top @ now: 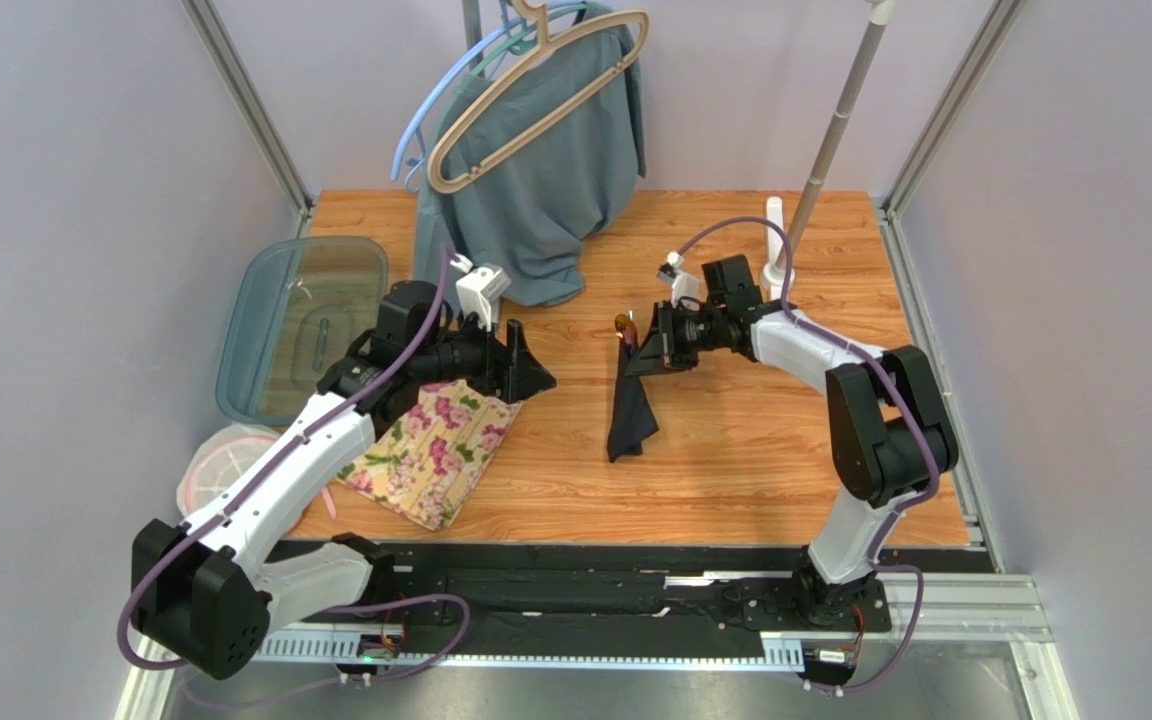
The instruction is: Place the utensils on the paper napkin and roll it up
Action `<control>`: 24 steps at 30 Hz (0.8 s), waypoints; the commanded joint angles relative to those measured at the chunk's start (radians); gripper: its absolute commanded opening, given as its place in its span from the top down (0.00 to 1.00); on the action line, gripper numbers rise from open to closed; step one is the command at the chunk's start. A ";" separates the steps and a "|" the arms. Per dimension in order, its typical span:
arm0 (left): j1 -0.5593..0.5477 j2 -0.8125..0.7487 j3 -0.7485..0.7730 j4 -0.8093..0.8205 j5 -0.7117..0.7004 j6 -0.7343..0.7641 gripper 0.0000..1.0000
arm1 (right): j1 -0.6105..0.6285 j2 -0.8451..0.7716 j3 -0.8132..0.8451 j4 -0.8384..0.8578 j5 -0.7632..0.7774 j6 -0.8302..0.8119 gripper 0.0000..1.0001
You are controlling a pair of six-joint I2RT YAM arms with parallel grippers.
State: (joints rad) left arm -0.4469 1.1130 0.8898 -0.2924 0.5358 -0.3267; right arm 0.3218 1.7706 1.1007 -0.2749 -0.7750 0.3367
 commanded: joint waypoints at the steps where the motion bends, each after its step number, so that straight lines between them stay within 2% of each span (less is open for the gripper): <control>1: 0.020 -0.013 -0.035 0.091 0.104 -0.024 0.19 | -0.003 -0.092 0.071 -0.027 -0.075 -0.071 1.00; 8: 0.022 -0.065 -0.097 0.171 0.104 -0.046 0.20 | 0.003 -0.140 0.125 -0.110 -0.136 -0.131 1.00; 13: 0.027 -0.128 -0.204 0.329 0.144 -0.118 0.23 | 0.023 -0.181 0.218 -0.254 -0.198 -0.215 1.00; 19: 0.028 -0.277 -0.314 0.463 0.216 -0.149 0.20 | 0.085 -0.267 0.324 -0.391 -0.228 -0.315 1.00; 24: 0.028 -0.301 -0.330 0.562 0.306 -0.207 0.19 | 0.160 -0.350 0.364 -0.409 -0.224 -0.332 1.00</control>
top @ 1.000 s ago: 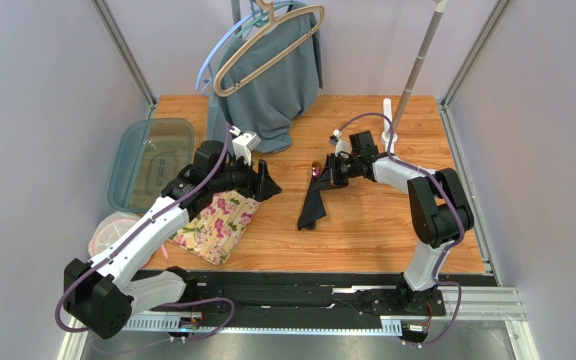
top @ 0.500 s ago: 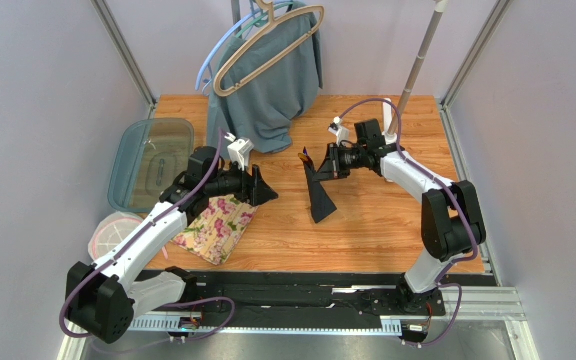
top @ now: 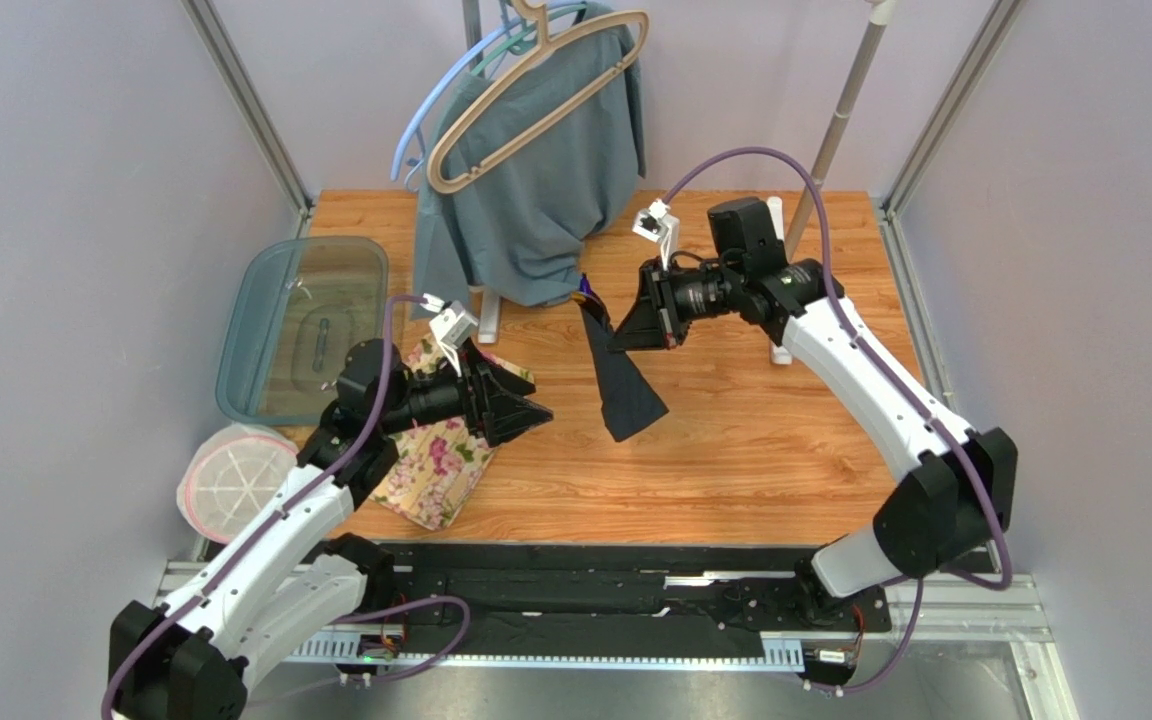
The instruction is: Place the utensils on the paper napkin and roll it up
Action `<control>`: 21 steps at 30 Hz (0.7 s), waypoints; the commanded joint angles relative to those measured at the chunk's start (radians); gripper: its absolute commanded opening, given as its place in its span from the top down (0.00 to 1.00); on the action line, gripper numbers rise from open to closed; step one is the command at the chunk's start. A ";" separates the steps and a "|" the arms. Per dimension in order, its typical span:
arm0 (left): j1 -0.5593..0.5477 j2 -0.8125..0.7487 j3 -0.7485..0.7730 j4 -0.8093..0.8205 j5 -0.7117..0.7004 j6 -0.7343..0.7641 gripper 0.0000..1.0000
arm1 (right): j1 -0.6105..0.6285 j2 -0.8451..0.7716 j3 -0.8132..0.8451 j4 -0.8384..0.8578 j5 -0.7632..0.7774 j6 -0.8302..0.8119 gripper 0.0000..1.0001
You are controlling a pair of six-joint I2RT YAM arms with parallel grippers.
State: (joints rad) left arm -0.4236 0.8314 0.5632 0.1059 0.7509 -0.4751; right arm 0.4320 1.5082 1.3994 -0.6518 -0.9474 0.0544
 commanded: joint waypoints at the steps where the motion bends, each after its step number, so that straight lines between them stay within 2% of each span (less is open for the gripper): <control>1: 0.005 -0.017 0.001 0.182 0.100 -0.069 0.19 | 0.059 -0.097 0.081 -0.040 -0.050 -0.050 1.00; 6: 0.002 -0.017 0.015 0.305 0.162 -0.054 0.19 | 0.125 -0.143 0.110 -0.048 -0.034 -0.051 1.00; 10: 0.002 0.006 0.044 0.291 0.186 -0.013 0.18 | 0.186 -0.177 0.119 -0.052 -0.021 -0.051 1.00; 21: -0.090 0.043 0.086 0.452 0.307 -0.089 0.16 | 0.307 -0.217 0.153 -0.108 0.036 -0.149 1.00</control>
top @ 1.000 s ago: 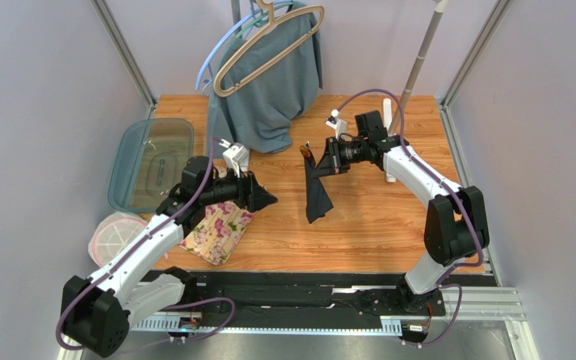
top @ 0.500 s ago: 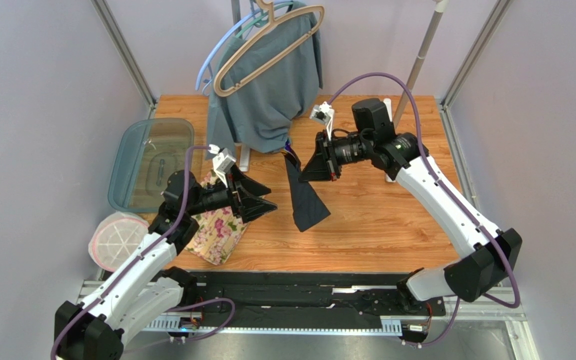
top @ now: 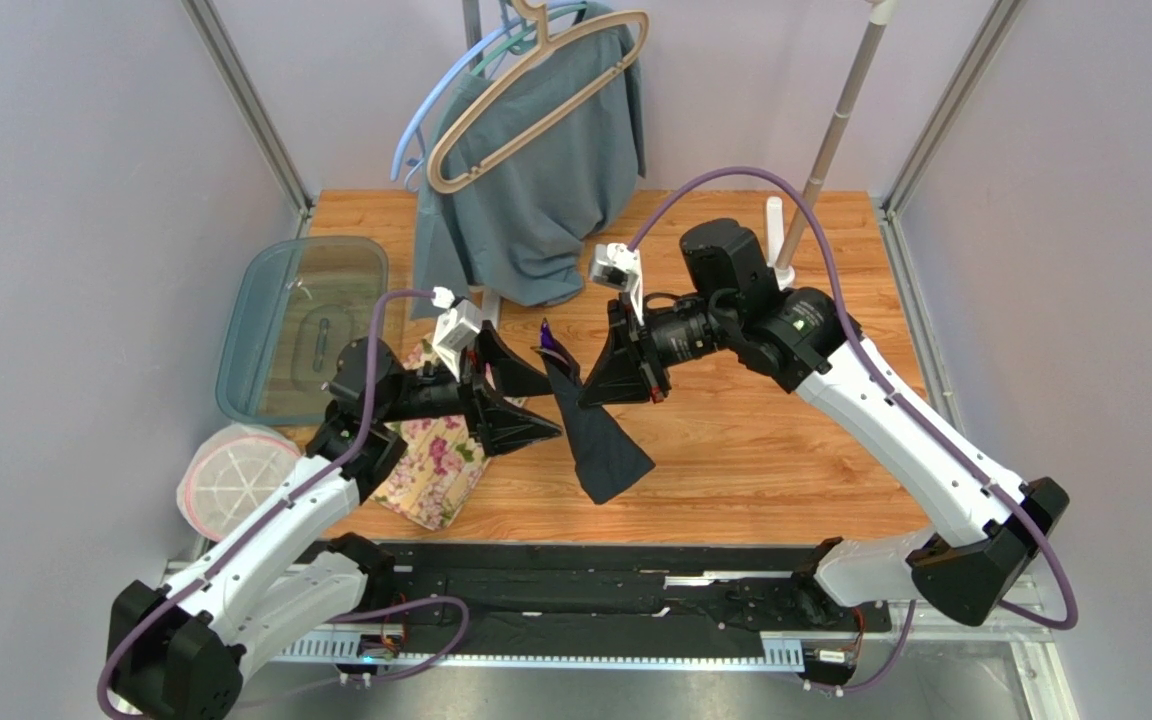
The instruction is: Place the utensils on the paper napkin and roll it up
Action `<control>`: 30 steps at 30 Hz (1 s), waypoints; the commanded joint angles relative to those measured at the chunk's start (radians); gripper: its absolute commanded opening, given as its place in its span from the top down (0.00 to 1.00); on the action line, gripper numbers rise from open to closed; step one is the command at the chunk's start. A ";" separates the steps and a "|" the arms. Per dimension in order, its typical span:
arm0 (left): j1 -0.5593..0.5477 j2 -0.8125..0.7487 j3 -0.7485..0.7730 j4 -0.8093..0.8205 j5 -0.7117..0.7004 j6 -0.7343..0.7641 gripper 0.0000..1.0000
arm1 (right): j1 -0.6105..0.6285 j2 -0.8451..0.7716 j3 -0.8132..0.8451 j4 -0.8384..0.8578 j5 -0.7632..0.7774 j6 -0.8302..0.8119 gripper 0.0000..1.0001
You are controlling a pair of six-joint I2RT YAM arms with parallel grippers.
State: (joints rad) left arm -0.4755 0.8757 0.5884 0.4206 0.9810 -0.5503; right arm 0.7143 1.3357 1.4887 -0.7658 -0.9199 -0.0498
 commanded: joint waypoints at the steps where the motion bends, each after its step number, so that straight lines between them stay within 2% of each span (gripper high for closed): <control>1: -0.049 -0.004 0.065 0.147 0.091 -0.011 0.16 | 0.036 -0.044 0.065 0.003 0.010 -0.047 1.00; 6: -0.090 0.002 0.085 0.155 0.042 0.010 0.18 | 0.074 -0.055 0.082 -0.013 0.024 -0.073 1.00; 15: -0.124 0.017 0.099 0.228 0.045 -0.039 0.22 | 0.129 -0.070 0.107 -0.013 0.052 -0.078 1.00; 20: -0.135 0.009 0.060 0.282 0.045 -0.069 0.38 | 0.129 -0.069 0.113 -0.001 0.049 -0.061 1.00; 21: -0.135 0.003 0.062 0.285 0.047 -0.069 0.46 | 0.129 -0.067 0.116 -0.001 0.050 -0.061 1.00; 23: -0.137 0.000 0.065 0.288 0.048 -0.071 0.53 | 0.129 -0.066 0.117 0.000 0.050 -0.061 1.00; 24: -0.137 0.003 0.068 0.288 0.065 -0.074 0.61 | 0.129 -0.066 0.116 0.002 0.052 -0.061 1.00; 29: -0.138 0.000 0.074 0.294 0.091 -0.091 0.83 | 0.129 -0.073 0.110 0.013 0.064 -0.058 1.00; 30: -0.138 -0.003 0.076 0.293 0.093 -0.094 0.91 | 0.131 -0.076 0.108 0.014 0.065 -0.061 1.00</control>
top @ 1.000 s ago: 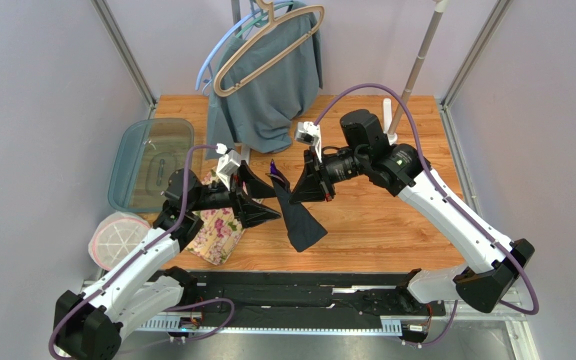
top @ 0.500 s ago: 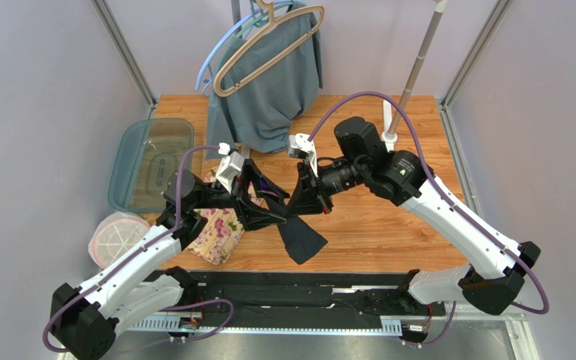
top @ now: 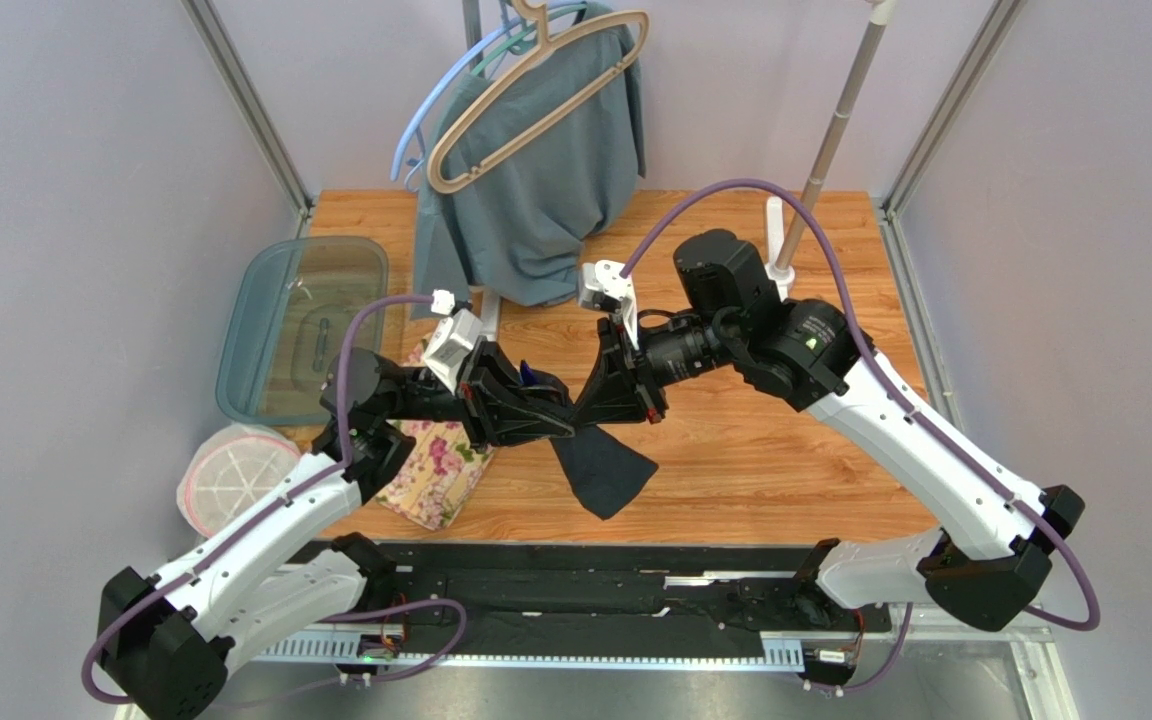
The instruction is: Place the utensils on the paper napkin and roll it up
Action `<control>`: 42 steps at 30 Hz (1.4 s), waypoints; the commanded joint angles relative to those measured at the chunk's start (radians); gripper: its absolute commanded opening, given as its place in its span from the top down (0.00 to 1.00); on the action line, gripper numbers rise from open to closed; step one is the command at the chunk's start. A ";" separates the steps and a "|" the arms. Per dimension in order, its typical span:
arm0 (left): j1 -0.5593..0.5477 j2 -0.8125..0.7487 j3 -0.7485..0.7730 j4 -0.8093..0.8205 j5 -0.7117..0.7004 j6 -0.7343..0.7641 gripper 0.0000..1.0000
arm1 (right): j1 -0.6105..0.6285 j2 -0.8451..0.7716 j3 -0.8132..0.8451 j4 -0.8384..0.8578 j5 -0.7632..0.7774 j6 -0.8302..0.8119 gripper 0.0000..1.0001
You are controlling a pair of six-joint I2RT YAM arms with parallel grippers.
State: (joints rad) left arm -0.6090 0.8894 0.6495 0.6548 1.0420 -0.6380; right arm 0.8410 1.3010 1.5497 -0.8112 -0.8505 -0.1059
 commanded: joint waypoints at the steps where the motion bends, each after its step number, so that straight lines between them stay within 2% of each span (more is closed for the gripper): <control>1: -0.005 -0.018 0.015 0.054 0.030 -0.012 0.96 | 0.003 -0.045 0.046 0.061 0.001 -0.008 1.00; 2: -0.005 -0.021 0.013 0.054 0.029 -0.017 0.99 | 0.003 -0.049 0.044 0.064 0.008 -0.011 1.00; 6: -0.003 -0.021 0.013 0.045 0.012 -0.038 1.00 | 0.000 -0.068 0.038 0.067 0.036 -0.018 1.00; 8: -0.002 -0.024 0.021 0.020 0.004 -0.034 1.00 | -0.006 -0.077 0.035 0.067 0.062 -0.011 0.80; 9: -0.001 -0.027 0.027 -0.016 -0.011 -0.034 1.00 | -0.017 -0.083 0.033 0.066 0.067 -0.005 0.62; 11: 0.012 -0.030 0.036 -0.035 -0.029 -0.045 1.00 | -0.032 -0.104 0.026 0.063 0.088 0.014 0.46; 12: 0.020 -0.032 0.039 -0.049 -0.039 -0.055 1.00 | -0.043 -0.112 0.017 0.058 0.094 0.015 0.35; 18: 0.078 -0.007 0.081 -0.050 -0.045 -0.106 1.00 | -0.074 -0.206 -0.077 0.001 0.143 0.006 0.17; 23: 0.078 -0.004 0.110 -0.064 -0.053 -0.095 1.00 | -0.102 -0.267 -0.174 -0.042 0.168 -0.009 0.15; 28: 0.078 0.002 0.150 -0.080 -0.045 -0.083 1.00 | -0.111 -0.296 -0.247 -0.034 0.139 -0.003 0.15; 31: 0.078 0.006 0.160 -0.087 -0.037 -0.078 1.00 | -0.114 -0.289 -0.235 -0.031 0.108 -0.003 0.23; 32: 0.077 0.006 0.162 -0.089 -0.037 -0.077 1.00 | -0.114 -0.289 -0.231 -0.031 0.102 -0.003 0.29; 33: 0.078 0.008 0.164 -0.092 -0.037 -0.078 1.00 | -0.117 -0.286 -0.227 -0.031 0.097 -0.005 0.45; 36: 0.078 0.003 0.164 -0.093 -0.033 -0.078 1.00 | -0.123 -0.284 -0.217 -0.028 0.076 -0.006 0.70; 40: 0.080 -0.006 0.153 -0.098 -0.025 -0.083 1.00 | -0.134 -0.276 -0.206 -0.020 0.070 0.006 0.89; 41: 0.078 -0.007 0.150 -0.095 -0.020 -0.083 1.00 | -0.137 -0.273 -0.204 -0.019 0.062 0.005 1.00; 42: 0.078 -0.009 0.151 -0.095 -0.022 -0.084 1.00 | -0.137 -0.273 -0.203 -0.017 0.059 0.008 1.00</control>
State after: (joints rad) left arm -0.5331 0.8997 0.7662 0.5297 1.0122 -0.7200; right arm 0.7136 1.0279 1.3014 -0.8619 -0.7555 -0.1043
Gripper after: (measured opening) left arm 0.029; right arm 0.061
